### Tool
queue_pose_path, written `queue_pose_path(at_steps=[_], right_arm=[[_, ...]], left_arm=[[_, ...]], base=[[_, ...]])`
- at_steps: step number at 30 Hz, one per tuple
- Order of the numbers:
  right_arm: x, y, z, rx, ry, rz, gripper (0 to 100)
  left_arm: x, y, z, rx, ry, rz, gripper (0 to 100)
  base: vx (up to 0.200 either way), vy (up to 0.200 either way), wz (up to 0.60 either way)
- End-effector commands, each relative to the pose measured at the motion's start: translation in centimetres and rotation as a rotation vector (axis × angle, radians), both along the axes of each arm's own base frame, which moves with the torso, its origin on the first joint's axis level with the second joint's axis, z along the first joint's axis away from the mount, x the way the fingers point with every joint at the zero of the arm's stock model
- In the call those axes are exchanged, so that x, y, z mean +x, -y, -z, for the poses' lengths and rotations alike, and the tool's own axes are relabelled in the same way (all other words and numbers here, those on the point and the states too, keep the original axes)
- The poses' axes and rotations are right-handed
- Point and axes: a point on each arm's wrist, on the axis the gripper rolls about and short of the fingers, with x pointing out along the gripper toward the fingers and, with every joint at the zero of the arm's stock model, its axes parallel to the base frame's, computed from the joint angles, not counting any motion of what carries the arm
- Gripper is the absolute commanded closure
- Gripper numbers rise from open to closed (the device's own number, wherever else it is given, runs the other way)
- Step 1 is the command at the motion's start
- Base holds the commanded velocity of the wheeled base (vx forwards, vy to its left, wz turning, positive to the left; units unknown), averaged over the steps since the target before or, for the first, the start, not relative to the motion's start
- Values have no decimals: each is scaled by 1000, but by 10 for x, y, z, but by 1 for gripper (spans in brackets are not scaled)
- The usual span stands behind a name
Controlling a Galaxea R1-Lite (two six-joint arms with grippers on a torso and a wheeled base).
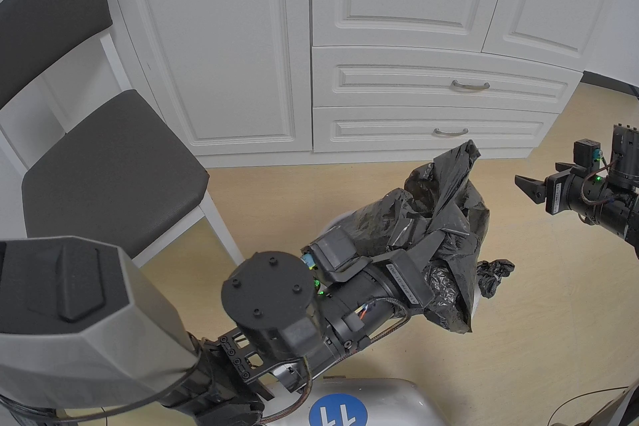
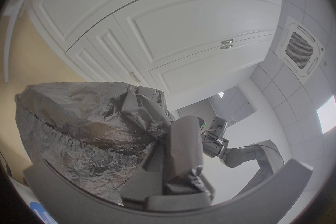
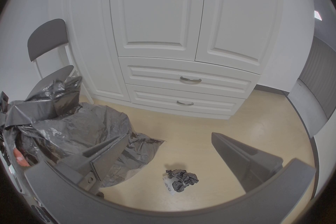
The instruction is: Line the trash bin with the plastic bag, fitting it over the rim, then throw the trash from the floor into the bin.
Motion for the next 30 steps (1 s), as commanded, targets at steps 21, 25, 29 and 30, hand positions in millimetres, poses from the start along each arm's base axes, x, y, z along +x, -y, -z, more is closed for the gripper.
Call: queue_pose_path(at_steps=[21,25,29,30], right_arm=[[9,20,-2,18,6,31,0],[8,20,-2,18,6,31,0],[9,20,-2,18,5,31,0],[9,20,-2,18,5,31,0]], left_arm=[[37,47,-23,-72,266,116,100],[35,50,-21,-71,263,130,100],[36,50,-14,-61,240,121,100],[37,49,-11,-55,234,116,100]], base=[[0,0,0],[0,0,0],[0,0,0],[0,0,0]])
